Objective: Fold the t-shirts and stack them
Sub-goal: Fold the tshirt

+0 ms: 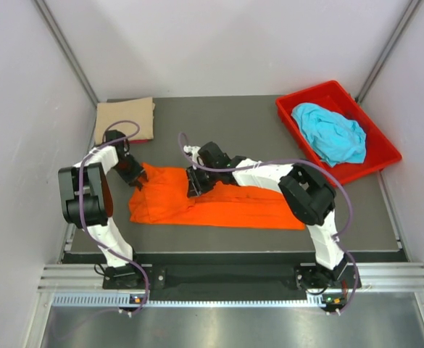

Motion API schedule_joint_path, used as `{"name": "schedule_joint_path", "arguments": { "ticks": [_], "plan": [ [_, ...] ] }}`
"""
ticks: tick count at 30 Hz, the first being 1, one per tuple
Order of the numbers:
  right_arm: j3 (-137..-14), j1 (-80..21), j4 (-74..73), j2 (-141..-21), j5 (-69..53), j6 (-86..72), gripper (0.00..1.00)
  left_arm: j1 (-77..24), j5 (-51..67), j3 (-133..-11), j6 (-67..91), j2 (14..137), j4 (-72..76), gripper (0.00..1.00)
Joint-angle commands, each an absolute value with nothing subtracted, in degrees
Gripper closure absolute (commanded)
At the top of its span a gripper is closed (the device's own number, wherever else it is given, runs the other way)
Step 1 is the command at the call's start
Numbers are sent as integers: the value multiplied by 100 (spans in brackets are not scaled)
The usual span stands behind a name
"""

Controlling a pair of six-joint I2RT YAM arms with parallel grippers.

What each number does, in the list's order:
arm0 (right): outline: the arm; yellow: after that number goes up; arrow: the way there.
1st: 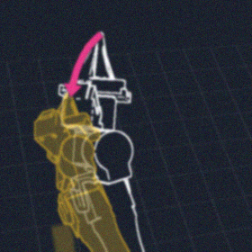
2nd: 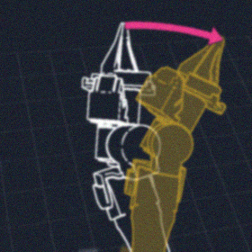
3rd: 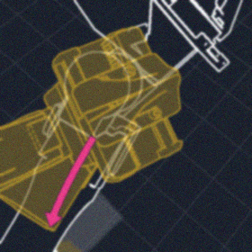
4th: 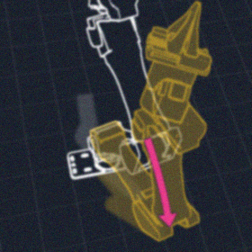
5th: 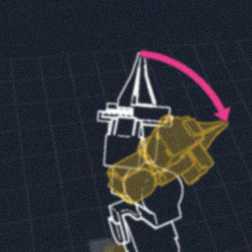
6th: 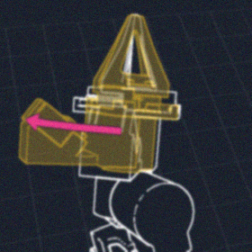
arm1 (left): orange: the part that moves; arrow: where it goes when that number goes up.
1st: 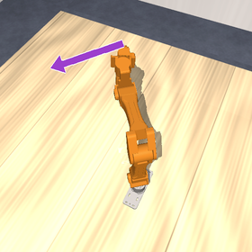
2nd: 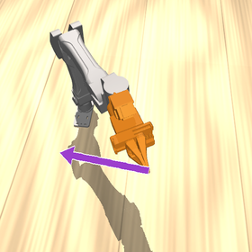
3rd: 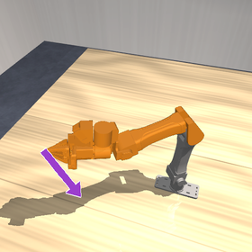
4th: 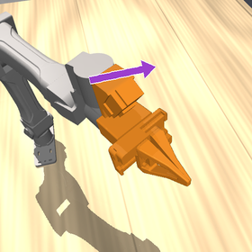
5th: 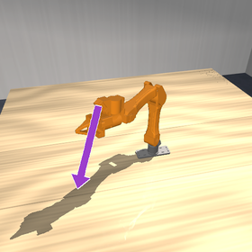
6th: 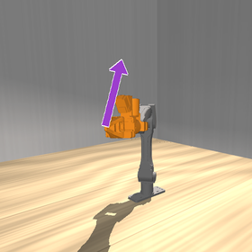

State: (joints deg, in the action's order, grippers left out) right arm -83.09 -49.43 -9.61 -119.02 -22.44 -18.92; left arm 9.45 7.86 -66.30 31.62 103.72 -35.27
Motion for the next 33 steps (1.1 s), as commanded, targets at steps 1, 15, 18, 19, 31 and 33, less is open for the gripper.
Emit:
{"name": "schedule_joint_path", "arguments": {
  "ticks": [1, 15, 18, 19, 31, 33],
  "plan": [
    [-8192, -5054, -985, -11813, -1987, -2100, 70, 1002, 379, -6662, 3357, 10573, -3401, 65],
    [-7884, -5080, -1265, -11092, -1337, -2074, 71, 1011, 844, -7329, 3182, 9914, -3375, 61],
    [-8077, -4993, -1476, -10987, -1117, -1995, 70, 1011, 738, -7365, 3024, 9993, -3349, 58],
    [-8138, -4949, -1520, -10986, -1081, -1986, 70, 1019, 703, -7357, 3006, 10063, -3314, 58],
    [-7639, -3676, -1687, -11057, -18, -2231, 73, 1028, 80, -7638, 3076, 11048, -3506, 75],
    [-7445, -3481, -1740, -11057, 402, -2372, 73, 1037, -261, -7708, 3102, 11127, -3629, 76]
  ]
}}
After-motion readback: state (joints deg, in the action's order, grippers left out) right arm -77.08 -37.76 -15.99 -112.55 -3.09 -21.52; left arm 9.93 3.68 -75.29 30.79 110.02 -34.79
